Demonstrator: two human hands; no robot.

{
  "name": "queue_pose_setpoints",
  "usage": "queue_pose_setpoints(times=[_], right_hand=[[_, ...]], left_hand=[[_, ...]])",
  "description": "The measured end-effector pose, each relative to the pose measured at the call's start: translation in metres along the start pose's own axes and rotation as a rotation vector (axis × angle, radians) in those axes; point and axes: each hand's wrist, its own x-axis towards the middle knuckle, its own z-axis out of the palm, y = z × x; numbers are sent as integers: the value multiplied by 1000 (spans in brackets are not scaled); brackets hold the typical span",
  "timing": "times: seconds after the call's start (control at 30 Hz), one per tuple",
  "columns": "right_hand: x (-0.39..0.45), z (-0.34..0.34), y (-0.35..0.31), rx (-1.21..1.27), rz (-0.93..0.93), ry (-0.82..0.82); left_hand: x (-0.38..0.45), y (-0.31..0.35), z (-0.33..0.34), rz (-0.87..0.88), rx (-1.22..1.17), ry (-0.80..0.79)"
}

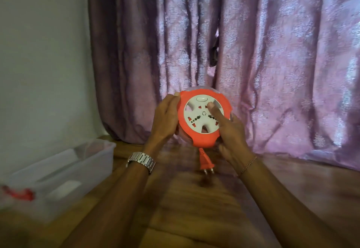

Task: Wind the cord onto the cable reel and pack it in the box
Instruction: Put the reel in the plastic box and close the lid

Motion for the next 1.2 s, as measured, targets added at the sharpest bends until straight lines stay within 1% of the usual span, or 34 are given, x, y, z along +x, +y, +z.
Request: queue_pose_setpoints(times=[0.07, 0.17, 0.23, 0.3, 0.4, 0.43, 0.47, 0.57, 0.63, 0.7, 0.8, 0.97, 1.07, 1.2], right_hand=[[-4, 16, 10, 41, 42, -7], [-14, 47, 26, 114, 112, -35], [-21, 68, 37, 149, 169, -61], [-21, 82, 45, 163, 199, -60], [-25, 105, 59, 147, 255, -84], [-25, 111, 63, 137, 265, -89], [-26, 117, 67, 130, 277, -94], [-26, 132, 78, 115, 325, -127], [-27, 139, 84, 119, 351, -142], [-27, 143, 89, 121, 374, -151], [-27, 143, 91, 117, 412, -175], [-20, 127, 84, 111, 396, -146], [-12, 110, 73, 119, 386, -131], [-3, 86, 52, 94, 342, -99]], left_hand=[[-2, 1, -26, -18, 63, 27], [-9, -2, -80, -27, 224, 85], [-16, -6, -119, -10, 424, 114], [-25, -9, -147, 5, 598, 105], [-37, -14, -186, -25, 872, 138], [-40, -15, -195, -52, 974, 127], [-44, -19, -203, -89, 1072, 90], [-61, -34, -220, -170, 1347, -122], [-72, -46, -227, -105, 1538, -220], [-78, -51, -233, 11, 1689, -253], [-78, -51, -236, 118, 1751, -298], [-75, -55, -233, 259, 1682, -370], [-75, -54, -220, 315, 1587, -431], [-77, -54, -192, 419, 1408, -450]])
